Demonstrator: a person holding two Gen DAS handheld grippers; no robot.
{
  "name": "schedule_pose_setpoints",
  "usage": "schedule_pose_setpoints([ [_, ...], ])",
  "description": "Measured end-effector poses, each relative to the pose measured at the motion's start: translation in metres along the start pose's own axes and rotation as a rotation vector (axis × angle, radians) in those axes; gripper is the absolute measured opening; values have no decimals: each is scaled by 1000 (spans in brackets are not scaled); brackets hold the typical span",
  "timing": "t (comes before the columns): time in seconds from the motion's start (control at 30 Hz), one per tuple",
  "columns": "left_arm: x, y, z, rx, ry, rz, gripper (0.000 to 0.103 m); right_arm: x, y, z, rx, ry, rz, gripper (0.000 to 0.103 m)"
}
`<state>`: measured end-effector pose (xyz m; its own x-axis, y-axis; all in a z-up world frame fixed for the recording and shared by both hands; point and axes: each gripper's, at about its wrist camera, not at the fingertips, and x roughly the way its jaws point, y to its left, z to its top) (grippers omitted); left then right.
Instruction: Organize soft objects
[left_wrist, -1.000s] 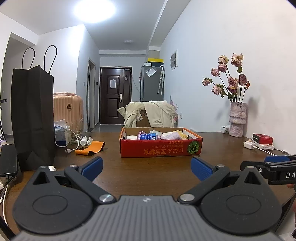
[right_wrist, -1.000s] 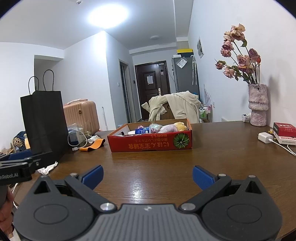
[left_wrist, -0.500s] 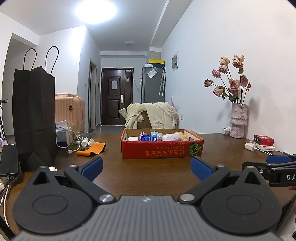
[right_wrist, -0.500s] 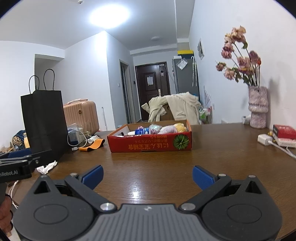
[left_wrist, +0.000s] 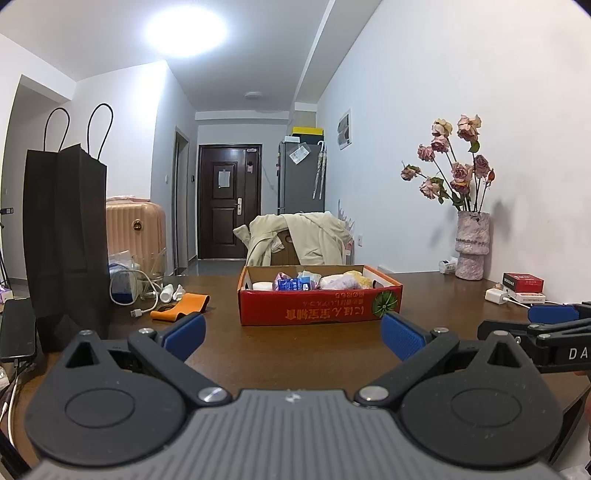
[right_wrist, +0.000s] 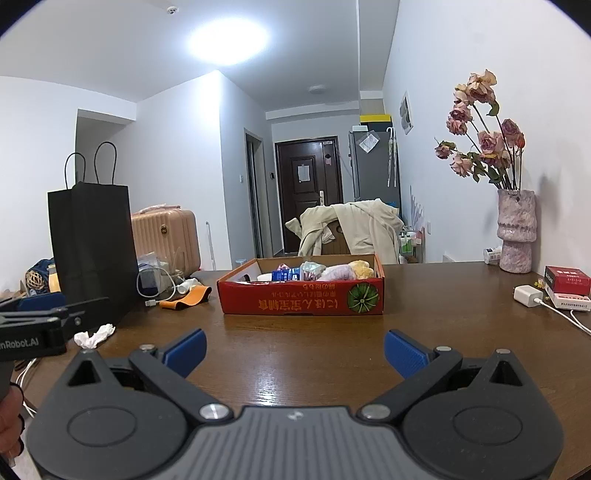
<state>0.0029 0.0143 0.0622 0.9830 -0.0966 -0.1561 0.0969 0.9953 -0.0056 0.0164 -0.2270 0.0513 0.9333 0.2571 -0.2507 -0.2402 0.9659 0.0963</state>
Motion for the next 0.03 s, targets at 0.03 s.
schedule_pose_setpoints([
  [0.03,-1,-1,0,3,-6,2,103,0,0,0,-1,-1,2,103],
])
